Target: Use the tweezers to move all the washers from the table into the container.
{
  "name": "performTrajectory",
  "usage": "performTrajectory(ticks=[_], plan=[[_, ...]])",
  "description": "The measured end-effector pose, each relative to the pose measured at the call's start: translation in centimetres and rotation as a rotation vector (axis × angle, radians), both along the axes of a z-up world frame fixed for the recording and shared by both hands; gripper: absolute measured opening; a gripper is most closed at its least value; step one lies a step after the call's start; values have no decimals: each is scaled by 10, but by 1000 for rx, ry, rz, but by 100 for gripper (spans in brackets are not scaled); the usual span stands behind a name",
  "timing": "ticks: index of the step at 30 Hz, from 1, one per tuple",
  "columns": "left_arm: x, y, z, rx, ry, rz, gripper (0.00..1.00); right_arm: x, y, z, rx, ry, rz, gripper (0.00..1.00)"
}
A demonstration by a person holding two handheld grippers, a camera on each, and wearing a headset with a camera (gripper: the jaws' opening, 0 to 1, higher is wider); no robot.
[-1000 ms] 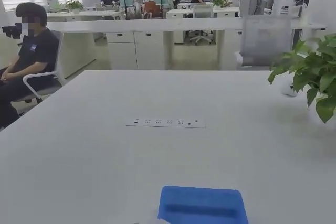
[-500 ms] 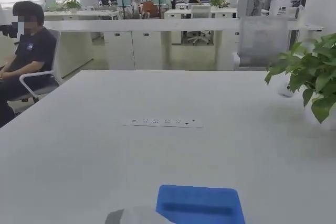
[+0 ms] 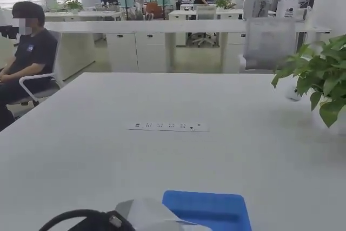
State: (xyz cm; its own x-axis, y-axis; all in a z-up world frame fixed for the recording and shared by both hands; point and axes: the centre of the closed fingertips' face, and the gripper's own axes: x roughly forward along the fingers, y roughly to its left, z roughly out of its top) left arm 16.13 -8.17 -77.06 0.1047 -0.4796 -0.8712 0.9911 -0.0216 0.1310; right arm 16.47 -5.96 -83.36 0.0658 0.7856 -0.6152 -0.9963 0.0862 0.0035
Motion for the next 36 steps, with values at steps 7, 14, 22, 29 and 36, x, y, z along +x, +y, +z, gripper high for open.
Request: performTrajectory(ticks=[7,14,22,29,36], plan=[[-6,-4,2,27,-15,-37,0,-6,6,2,26,16,24,3],[-8,-11,4,-95,29,20,0,-7,6,2,35,12,29,3],[-3,-9,2,-213,57,101,0,-7,5,2,36,6,31,2],[-3,-10,5,-347,80,135,0,-6,5,2,45,13,22,4],[-6,-16,6,-465,82,157,0,-6,2,-2,36,30,13,6]])
